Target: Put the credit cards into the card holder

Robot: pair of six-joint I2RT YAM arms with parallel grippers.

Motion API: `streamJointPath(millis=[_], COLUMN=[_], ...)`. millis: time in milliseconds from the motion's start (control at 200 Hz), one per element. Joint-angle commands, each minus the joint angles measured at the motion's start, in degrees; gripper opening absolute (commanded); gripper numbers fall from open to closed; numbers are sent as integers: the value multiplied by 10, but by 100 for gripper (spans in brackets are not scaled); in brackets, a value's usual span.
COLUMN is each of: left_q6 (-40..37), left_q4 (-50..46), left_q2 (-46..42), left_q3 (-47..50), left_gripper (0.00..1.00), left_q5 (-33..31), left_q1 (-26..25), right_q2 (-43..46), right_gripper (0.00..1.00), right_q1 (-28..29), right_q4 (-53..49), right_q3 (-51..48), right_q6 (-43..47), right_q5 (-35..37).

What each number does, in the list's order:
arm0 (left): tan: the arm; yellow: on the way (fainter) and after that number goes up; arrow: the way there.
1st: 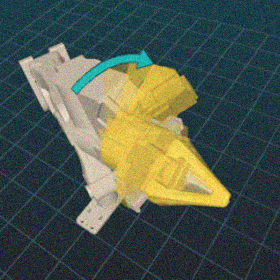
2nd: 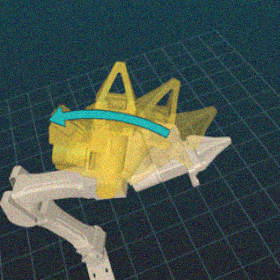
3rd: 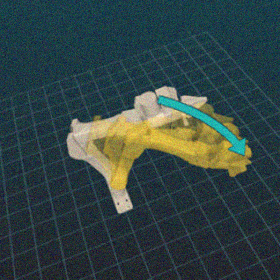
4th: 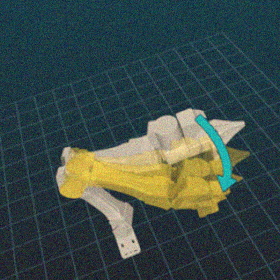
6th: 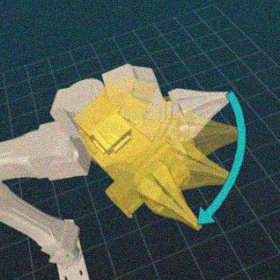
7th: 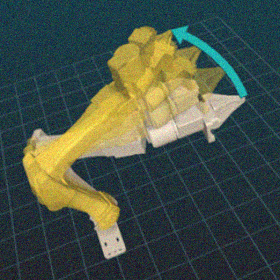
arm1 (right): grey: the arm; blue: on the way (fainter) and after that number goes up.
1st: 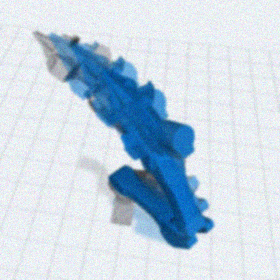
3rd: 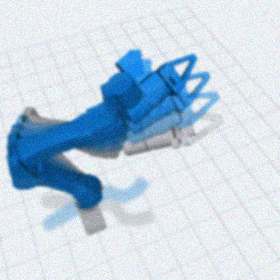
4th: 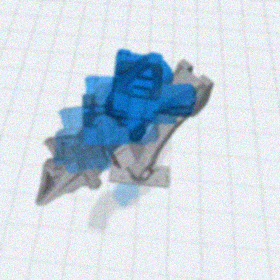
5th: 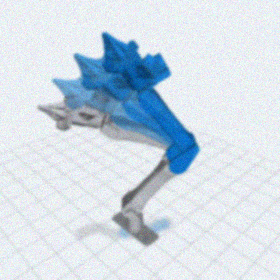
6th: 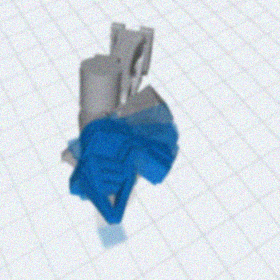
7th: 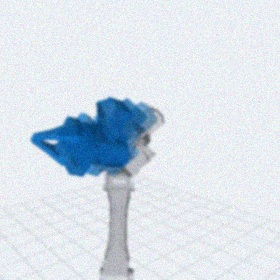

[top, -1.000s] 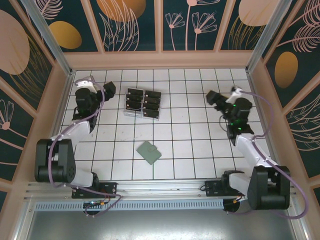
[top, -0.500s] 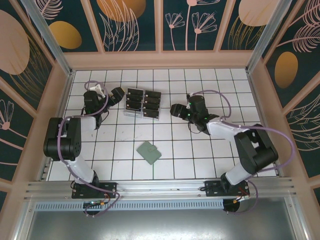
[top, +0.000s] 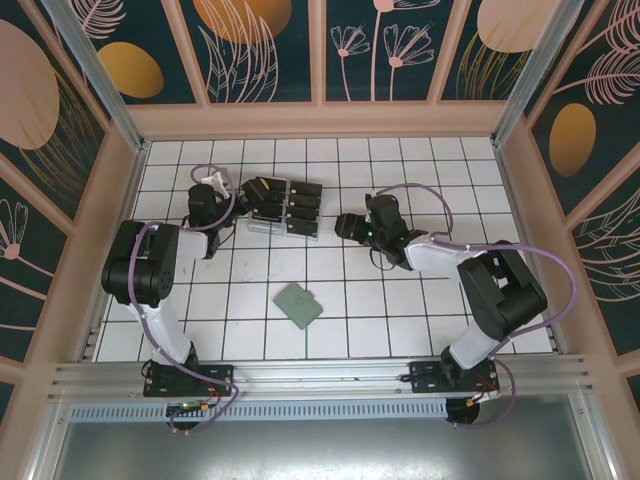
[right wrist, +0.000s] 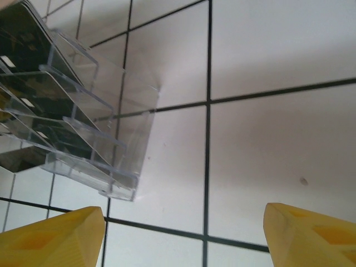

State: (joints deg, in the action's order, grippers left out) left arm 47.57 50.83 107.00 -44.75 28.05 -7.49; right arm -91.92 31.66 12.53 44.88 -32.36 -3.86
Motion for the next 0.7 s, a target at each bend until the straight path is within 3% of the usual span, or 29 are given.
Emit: streamJointPath(millis=[0,465,606,696], left_q6=[25,75,62,46], left_q4=[53,121,85,24], left_q2=[6,-33,-48,-71], left_q3=[-3,62,55,36], left_gripper=[99,99,99,99], left_q5=[8,-63,-102,-133], left_q1=[-15,-132,-136,-136], right_q2=[35,90,112,130], right_gripper=[76,76,75,75], right_q1=[1,0,1,31], right_q4=[-6,-21,-40,-72], right_q3=[-21,-75,-83,-81], right_q6=[-9,-11,-11,-1], right_q5=[25,36,31,39])
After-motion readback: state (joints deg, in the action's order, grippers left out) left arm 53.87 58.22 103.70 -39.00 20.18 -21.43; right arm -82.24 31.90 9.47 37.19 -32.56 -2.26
